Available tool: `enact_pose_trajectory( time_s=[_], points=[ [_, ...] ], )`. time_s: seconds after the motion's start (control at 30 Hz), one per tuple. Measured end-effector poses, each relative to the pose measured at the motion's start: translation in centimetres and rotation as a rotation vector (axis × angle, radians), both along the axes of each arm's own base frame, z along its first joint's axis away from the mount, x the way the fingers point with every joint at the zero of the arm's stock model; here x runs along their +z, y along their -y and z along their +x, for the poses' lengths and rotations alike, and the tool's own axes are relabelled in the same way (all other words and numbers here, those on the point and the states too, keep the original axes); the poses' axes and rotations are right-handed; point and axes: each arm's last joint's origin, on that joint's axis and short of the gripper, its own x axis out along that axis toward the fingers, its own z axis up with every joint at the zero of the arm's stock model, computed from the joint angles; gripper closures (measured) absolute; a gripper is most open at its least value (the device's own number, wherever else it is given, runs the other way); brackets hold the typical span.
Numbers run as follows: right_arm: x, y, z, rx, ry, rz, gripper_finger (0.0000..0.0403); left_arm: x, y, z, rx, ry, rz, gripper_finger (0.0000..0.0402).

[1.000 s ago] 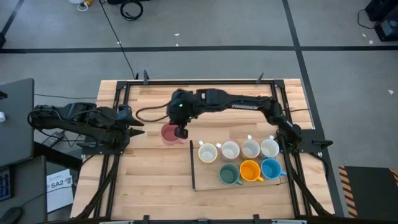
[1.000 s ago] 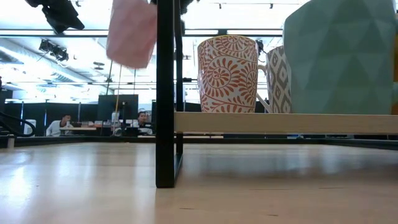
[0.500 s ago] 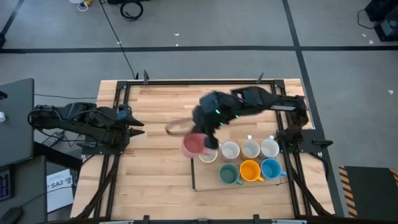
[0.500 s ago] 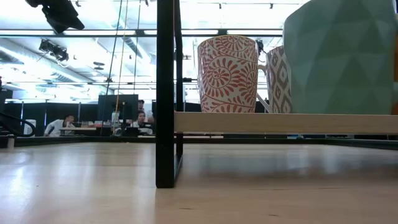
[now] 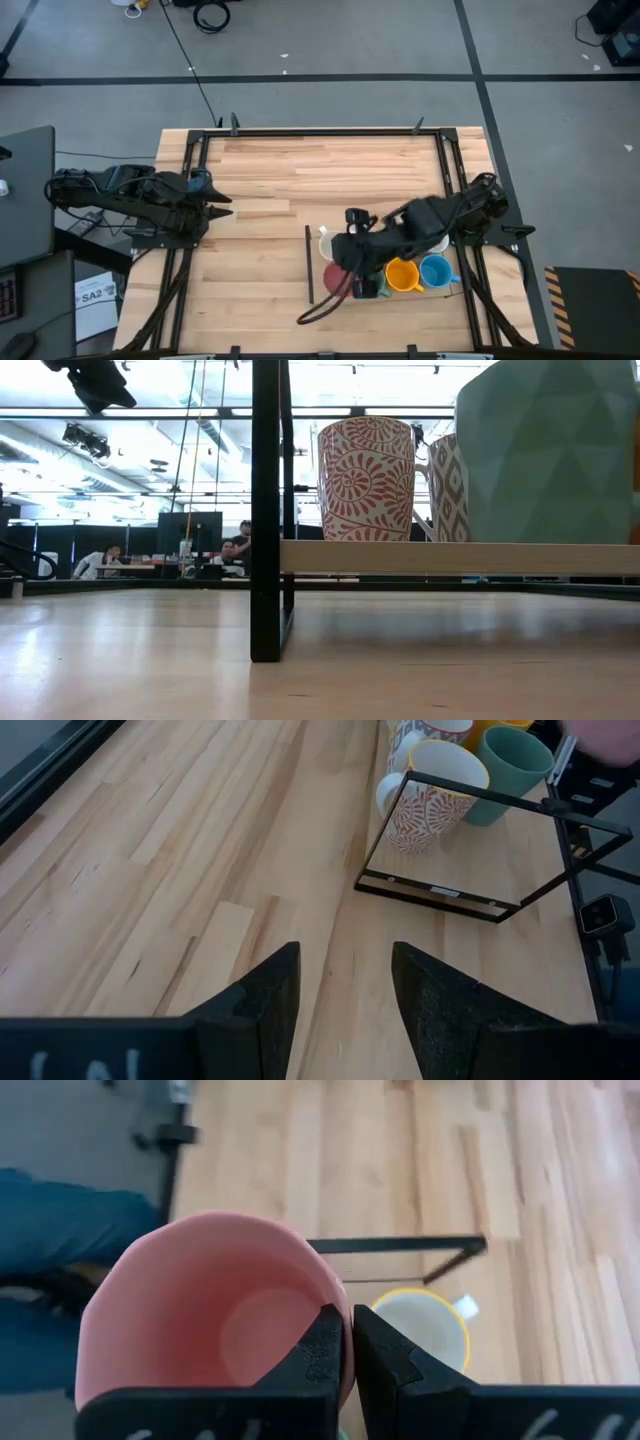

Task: Place coffee mugs
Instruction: Put the pink mug on the shelf

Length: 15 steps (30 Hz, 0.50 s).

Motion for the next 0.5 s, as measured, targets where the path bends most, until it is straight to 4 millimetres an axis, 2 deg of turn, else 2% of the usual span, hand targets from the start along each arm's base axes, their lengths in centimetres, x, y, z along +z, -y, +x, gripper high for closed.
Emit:
enact_pose_trajectory(
  time_s=[0.27, 0.5],
  points=[
    [-4.5, -0.8, 1.2, -0.152, -0.067, 0.004, 0.0383, 0.1, 0.0, 0.1, 0.000, 0.013, -0.002, 0.0235],
    [-6.8, -1.3, 2.0, -0.174, -0.058, 0.028, 0.0383, 0.1, 0.0, 0.1, 0.000, 0.013, -0.001, 0.0235]
  ],
)
